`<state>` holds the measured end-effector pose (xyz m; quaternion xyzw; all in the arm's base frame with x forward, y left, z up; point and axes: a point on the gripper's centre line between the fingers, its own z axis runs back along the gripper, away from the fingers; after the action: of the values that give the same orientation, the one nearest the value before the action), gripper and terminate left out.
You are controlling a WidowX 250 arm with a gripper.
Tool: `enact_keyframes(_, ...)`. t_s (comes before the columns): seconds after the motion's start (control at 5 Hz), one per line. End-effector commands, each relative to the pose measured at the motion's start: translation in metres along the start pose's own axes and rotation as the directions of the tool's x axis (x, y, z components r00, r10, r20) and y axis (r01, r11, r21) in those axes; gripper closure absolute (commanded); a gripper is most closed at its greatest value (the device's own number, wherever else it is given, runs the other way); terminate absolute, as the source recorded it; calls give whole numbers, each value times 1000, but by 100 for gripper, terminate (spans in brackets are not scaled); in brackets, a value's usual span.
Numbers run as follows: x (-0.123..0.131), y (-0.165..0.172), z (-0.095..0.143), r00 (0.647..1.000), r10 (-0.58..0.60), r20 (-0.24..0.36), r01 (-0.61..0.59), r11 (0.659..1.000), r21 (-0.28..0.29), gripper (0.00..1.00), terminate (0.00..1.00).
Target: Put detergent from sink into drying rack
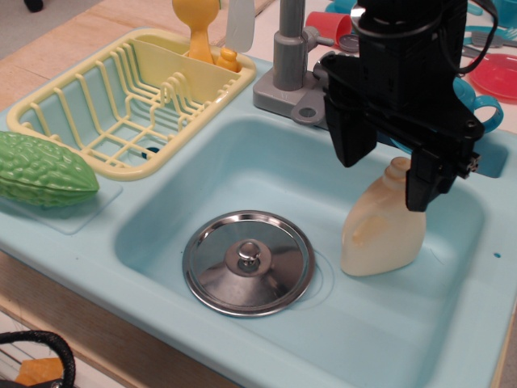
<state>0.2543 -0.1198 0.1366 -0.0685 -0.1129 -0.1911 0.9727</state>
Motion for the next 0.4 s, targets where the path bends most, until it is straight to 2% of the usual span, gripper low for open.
enact_keyframes(0.0, 6, 1, -14, 1000, 21, 20, -20, 997, -72, 0, 0)
enact_keyframes(0.2, 8, 1, -20, 999, 44, 5, -44, 995, -89, 100, 0)
